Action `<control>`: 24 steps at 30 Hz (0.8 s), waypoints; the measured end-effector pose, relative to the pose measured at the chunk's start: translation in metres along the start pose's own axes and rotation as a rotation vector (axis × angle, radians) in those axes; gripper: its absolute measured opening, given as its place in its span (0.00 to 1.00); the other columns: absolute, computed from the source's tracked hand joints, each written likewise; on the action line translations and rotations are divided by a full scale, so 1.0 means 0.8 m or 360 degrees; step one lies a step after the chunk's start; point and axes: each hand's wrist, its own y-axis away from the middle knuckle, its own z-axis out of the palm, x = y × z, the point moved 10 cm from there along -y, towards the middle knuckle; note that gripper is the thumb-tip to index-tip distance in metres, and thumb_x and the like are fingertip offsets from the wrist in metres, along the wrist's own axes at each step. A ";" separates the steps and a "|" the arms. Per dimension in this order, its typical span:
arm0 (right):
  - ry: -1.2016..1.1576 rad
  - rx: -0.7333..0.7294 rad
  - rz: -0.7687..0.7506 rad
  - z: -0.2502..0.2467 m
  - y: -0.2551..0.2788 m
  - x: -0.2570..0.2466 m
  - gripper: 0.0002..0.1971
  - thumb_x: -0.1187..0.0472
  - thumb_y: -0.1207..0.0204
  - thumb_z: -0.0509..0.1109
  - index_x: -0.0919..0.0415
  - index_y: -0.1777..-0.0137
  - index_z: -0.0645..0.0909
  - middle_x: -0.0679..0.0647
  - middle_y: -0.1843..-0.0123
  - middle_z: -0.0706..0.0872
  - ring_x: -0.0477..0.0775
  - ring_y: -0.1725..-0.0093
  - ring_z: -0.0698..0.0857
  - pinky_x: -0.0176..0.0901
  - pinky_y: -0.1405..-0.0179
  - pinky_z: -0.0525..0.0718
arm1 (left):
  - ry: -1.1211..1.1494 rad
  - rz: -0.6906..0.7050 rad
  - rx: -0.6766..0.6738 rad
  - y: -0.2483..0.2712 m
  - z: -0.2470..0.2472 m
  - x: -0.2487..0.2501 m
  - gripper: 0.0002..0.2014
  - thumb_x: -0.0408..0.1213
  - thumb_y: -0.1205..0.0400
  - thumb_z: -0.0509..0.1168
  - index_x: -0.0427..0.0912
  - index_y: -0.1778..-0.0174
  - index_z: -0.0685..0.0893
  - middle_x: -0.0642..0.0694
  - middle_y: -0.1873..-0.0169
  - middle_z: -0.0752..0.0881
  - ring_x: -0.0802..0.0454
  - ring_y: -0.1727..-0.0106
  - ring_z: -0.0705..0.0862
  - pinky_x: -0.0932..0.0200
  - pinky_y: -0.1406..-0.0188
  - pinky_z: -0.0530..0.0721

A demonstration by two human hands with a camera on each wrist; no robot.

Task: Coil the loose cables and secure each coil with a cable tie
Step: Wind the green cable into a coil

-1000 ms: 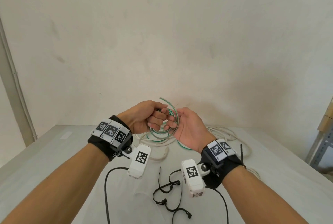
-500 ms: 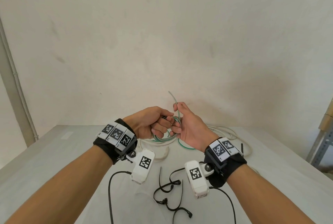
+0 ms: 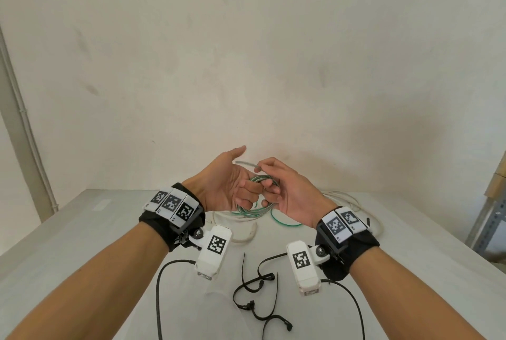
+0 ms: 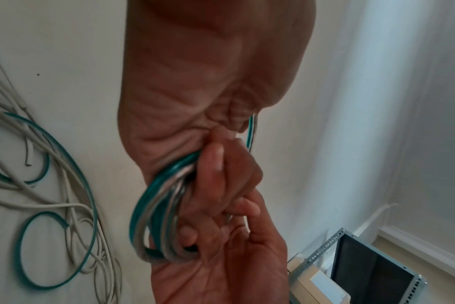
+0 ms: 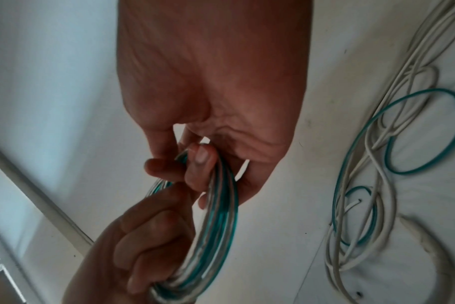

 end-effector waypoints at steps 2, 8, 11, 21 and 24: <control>0.0003 0.0014 0.0009 -0.003 0.003 -0.001 0.06 0.61 0.12 0.66 0.53 0.52 0.80 0.49 0.69 0.73 0.47 0.76 0.63 0.39 0.72 0.79 | -0.0032 0.0016 -0.0044 -0.002 0.005 -0.003 0.34 0.58 0.11 0.49 0.27 0.50 0.86 0.49 0.74 0.61 0.52 0.73 0.56 0.60 0.76 0.67; 0.0043 0.0144 0.0039 -0.023 -0.004 -0.001 0.07 0.59 0.17 0.73 0.52 0.54 0.77 0.49 0.68 0.76 0.47 0.75 0.70 0.41 0.69 0.79 | -0.0003 0.0207 -0.0048 -0.008 0.009 -0.004 0.15 0.38 0.13 0.50 0.34 0.51 0.80 0.49 0.70 0.59 0.54 0.74 0.60 0.60 0.71 0.65; 0.0235 0.0434 -0.0014 -0.047 -0.008 -0.004 0.17 0.48 0.21 0.79 0.54 0.49 0.73 0.51 0.57 0.84 0.52 0.59 0.84 0.50 0.51 0.91 | 0.0026 0.0341 0.0067 -0.013 -0.001 0.004 0.13 0.37 0.14 0.48 0.38 0.55 0.77 0.49 0.71 0.62 0.55 0.76 0.64 0.60 0.72 0.67; 0.1502 0.0697 -0.0633 -0.008 0.014 -0.057 0.23 0.38 0.24 0.77 0.55 0.72 0.85 0.44 0.79 0.78 0.43 0.76 0.73 0.38 0.71 0.72 | 0.0040 0.0792 0.0765 -0.004 -0.057 0.033 0.09 0.29 0.15 0.49 0.41 0.59 0.71 0.42 0.72 0.70 0.48 0.74 0.67 0.53 0.71 0.70; 0.1605 0.0639 -0.0525 -0.001 0.009 -0.053 0.18 0.44 0.22 0.76 0.52 0.71 0.90 0.41 0.82 0.78 0.41 0.77 0.74 0.37 0.72 0.68 | -0.0017 0.0797 0.0842 0.001 -0.063 0.031 0.08 0.29 0.15 0.50 0.38 0.59 0.71 0.39 0.76 0.77 0.45 0.73 0.71 0.51 0.69 0.71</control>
